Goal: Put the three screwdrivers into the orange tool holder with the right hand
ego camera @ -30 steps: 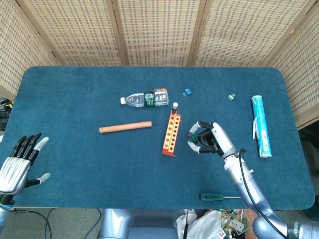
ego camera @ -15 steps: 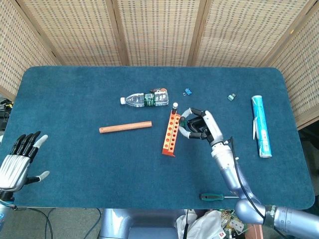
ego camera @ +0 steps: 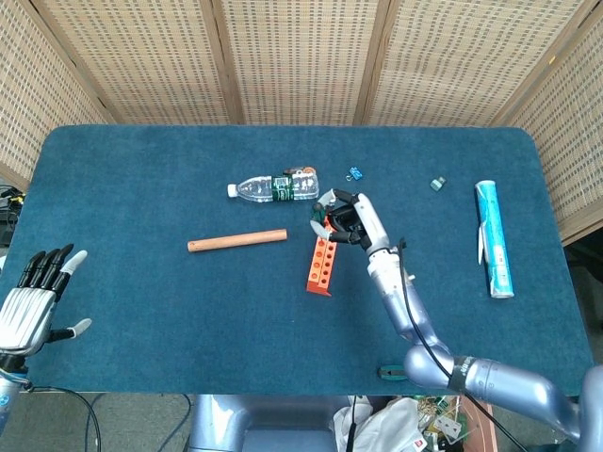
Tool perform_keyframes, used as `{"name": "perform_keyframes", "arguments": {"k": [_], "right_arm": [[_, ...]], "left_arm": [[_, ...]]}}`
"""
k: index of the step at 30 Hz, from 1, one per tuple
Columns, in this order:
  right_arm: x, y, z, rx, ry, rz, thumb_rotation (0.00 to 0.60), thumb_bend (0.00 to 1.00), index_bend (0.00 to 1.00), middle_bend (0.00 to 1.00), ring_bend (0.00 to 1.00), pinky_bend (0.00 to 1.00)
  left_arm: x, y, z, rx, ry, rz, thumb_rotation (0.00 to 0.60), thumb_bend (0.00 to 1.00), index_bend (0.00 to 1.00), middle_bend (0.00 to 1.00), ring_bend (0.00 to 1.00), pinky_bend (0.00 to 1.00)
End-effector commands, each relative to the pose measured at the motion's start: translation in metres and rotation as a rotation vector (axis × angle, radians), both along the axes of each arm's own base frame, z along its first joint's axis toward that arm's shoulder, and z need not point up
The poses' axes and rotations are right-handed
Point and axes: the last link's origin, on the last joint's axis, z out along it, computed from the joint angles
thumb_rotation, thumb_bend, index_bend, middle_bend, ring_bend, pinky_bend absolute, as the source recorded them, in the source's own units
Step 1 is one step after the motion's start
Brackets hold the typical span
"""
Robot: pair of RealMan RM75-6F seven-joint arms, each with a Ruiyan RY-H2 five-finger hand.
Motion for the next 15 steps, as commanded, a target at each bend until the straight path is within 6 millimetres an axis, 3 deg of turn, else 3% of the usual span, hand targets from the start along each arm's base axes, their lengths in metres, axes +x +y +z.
{"name": "perform_keyframes", "arguments": {"k": [1,15], "right_arm": [[0.0059,-0.004,-0.0043,0.005,-0.002,0.002,0.6,0.57,0.63,0.96,0.86,1.0],[0.0005,-0.01,-0.0001,0.002,0.004,-0.01,0.6,0.57,0.65,0.96,0.86,1.0]], "left_arm": [[0.0001,0.0005,0.0,0.0,0.001,0.0,0.6,0.0,0.0,0.0,0.0,0.0],[-0.0007,0.0011,-0.0007,-0.002,0.003,0.005,0.6,0.0,0.0,0.0,0.0,0.0]]}}
